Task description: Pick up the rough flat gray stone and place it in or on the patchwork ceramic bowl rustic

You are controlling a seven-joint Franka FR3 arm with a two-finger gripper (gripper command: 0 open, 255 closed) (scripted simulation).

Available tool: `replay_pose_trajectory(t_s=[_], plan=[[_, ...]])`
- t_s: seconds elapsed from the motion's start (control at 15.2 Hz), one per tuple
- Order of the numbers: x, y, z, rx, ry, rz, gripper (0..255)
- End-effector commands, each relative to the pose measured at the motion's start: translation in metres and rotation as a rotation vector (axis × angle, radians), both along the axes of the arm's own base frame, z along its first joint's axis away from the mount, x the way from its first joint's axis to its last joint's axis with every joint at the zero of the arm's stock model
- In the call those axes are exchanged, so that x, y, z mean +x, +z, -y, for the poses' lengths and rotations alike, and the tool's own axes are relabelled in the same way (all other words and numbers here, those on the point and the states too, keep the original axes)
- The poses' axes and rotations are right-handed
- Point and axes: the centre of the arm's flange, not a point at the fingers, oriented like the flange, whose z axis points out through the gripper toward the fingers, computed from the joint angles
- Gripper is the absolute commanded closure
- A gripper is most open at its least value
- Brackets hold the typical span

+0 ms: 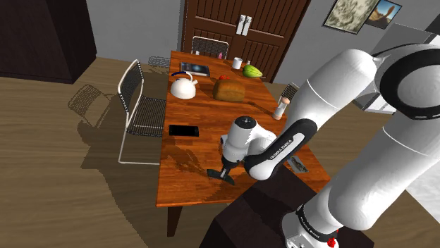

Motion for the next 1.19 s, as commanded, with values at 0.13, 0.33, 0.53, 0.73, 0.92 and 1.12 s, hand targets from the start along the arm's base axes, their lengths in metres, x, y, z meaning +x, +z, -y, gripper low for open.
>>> replay_pose_trajectory(t_s=[0.13,0.33,0.53,0.73,0.92,1.12], plan=[[-0.001,0.023,0.000,0.000,0.000,-0.001,255],[-0.001,0.039,0.000,0.000,0.000,-0.001,255],[-0.001,0.054,0.000,0.000,0.000,-0.001,255],[-0.001,0.070,0.000,0.000,0.000,-0.001,255],[-0.001,0.086,0.000,0.000,0.000,-0.001,255],[-0.001,0.102,0.000,0.000,0.000,-0.001,255]])
